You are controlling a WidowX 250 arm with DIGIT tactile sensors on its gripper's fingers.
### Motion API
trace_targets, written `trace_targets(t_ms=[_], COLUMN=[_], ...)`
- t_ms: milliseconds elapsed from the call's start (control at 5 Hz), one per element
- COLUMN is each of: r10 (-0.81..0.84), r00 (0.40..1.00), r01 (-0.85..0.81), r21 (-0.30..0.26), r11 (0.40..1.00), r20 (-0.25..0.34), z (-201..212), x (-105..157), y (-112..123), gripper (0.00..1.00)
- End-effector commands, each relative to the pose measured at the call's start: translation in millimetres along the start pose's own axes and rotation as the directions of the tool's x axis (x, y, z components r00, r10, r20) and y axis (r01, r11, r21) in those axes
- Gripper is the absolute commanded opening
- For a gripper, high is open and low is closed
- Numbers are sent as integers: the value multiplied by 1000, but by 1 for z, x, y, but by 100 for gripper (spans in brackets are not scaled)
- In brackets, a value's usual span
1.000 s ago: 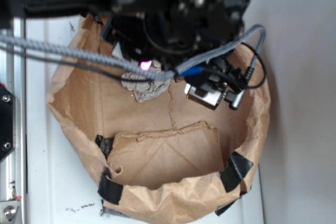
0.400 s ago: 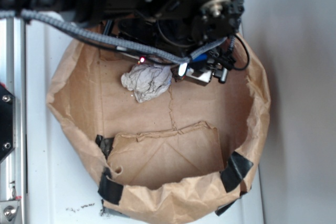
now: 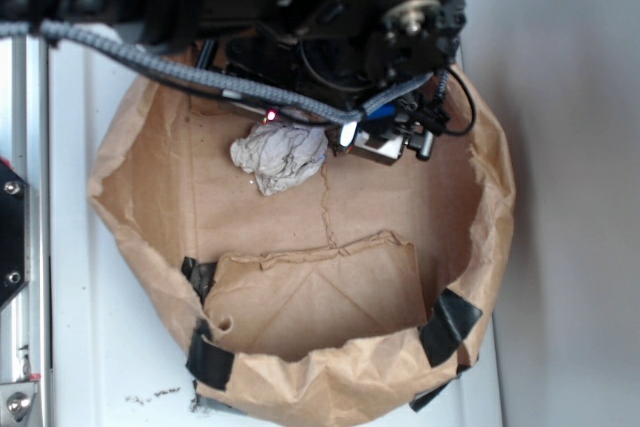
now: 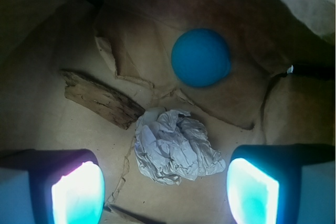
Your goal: Grab the blue ball.
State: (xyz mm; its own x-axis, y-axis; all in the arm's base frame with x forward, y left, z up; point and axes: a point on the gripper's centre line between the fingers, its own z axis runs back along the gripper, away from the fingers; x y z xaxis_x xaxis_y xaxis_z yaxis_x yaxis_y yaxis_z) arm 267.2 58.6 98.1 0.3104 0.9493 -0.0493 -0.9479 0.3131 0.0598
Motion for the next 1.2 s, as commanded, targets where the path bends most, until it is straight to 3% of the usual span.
trace_targets(t_ms=[0,200,600,800,1000], r10=[158,177,198,165,169], r00=[987,978,971,970,939], r01=[-156,-170,-185,-143,-119], r21=[-81,-72,-101,-128,-177], r11=[984,983,977,981,977], r20=[19,111,133,180,298], z=[-8,-15,-1,5,1], x=[18,18,43,45,43], y=[6,10,18,19,13], gripper=[100,100,100,100,100])
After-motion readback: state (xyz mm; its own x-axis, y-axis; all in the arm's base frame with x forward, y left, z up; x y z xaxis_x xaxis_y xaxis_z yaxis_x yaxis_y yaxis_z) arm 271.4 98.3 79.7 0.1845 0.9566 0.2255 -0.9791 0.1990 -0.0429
